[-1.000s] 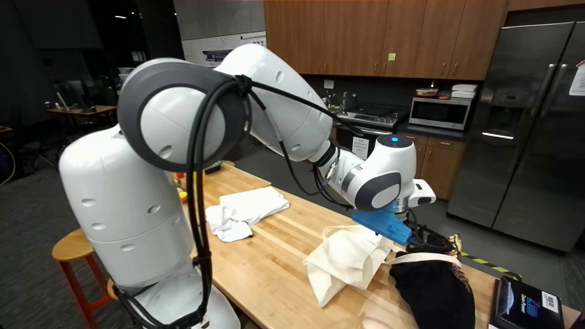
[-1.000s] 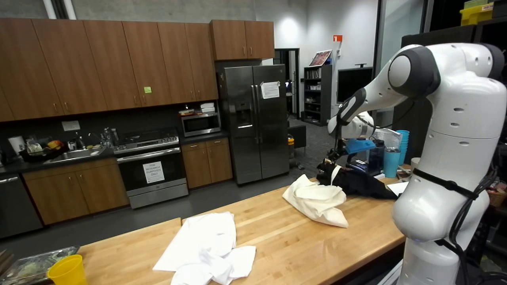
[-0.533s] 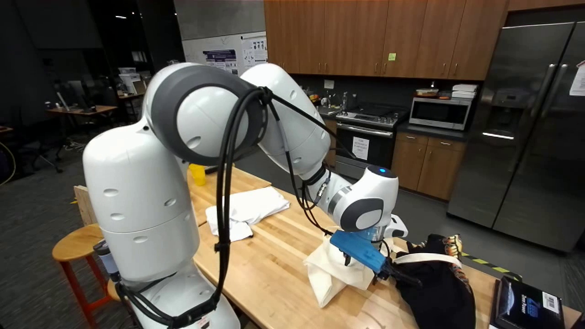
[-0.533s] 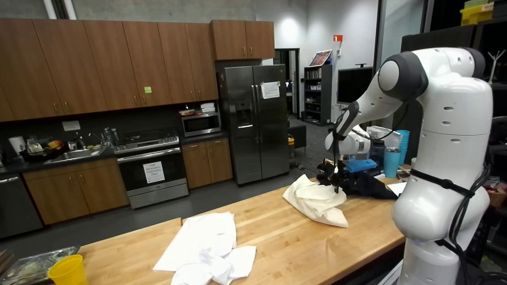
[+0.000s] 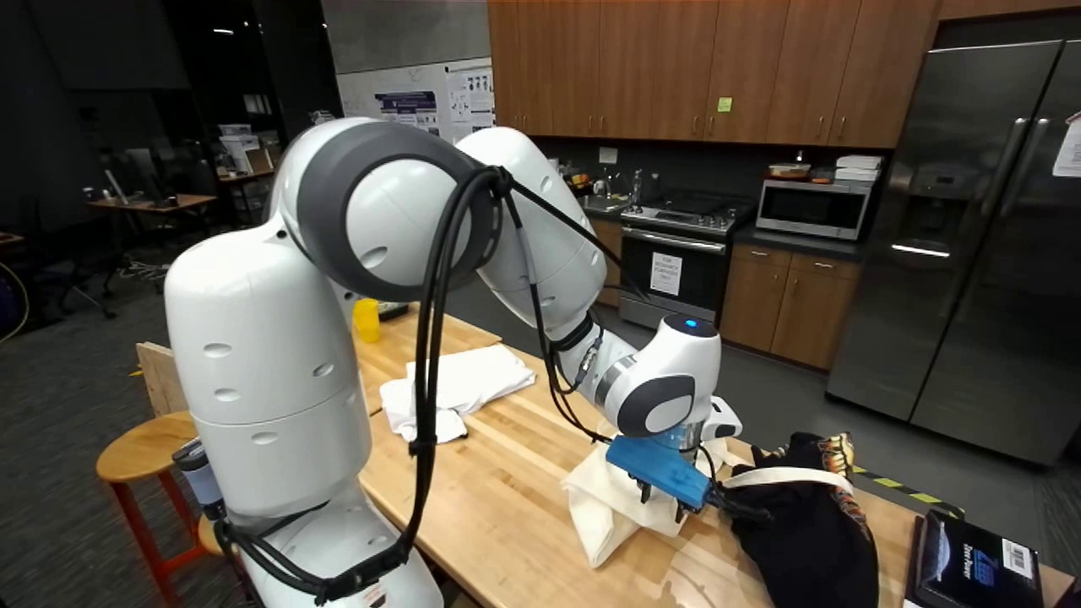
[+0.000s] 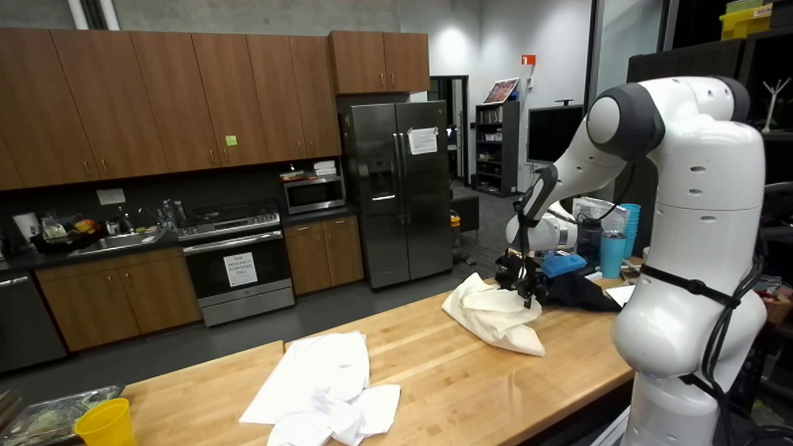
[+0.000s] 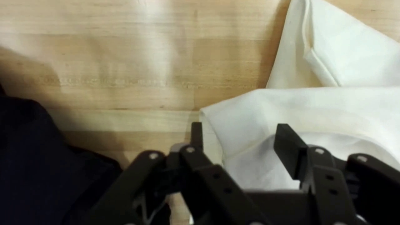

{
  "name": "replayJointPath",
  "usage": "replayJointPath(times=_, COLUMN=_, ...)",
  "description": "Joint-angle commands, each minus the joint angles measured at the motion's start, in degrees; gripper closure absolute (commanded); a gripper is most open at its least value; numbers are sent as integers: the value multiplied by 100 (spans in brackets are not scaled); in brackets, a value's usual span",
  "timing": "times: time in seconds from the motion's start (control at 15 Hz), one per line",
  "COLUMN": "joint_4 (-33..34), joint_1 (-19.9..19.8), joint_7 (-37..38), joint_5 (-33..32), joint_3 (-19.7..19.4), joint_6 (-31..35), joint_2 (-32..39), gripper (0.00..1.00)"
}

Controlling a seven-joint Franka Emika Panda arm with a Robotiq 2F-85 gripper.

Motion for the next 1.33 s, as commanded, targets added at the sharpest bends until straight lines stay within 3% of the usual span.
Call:
replayJointPath(times=0.0, joint_4=-198, joint_1=-40, joint_7=-390, joint_5=83, joint_3=207, joint_6=450, joint_2=-116, gripper=69)
replayJointPath(times=0.27, joint_4=-294, joint_1=-10, joint_7=-530, joint_5=123, joint_3=374, joint_6=745, joint_2=-114, gripper=100)
replayJointPath(times=0.67, joint_4=-350, joint_1=231, joint_7=-683, joint_5=138, joint_3=752, joint_6=694, joint_2=-274, gripper=98)
replayJointPath(times=1.27, joint_4=-404, joint_1=1336, joint_7=-1855, joint_5=933, joint_3=1760, joint_6=-294, joint_2=-490, gripper=98)
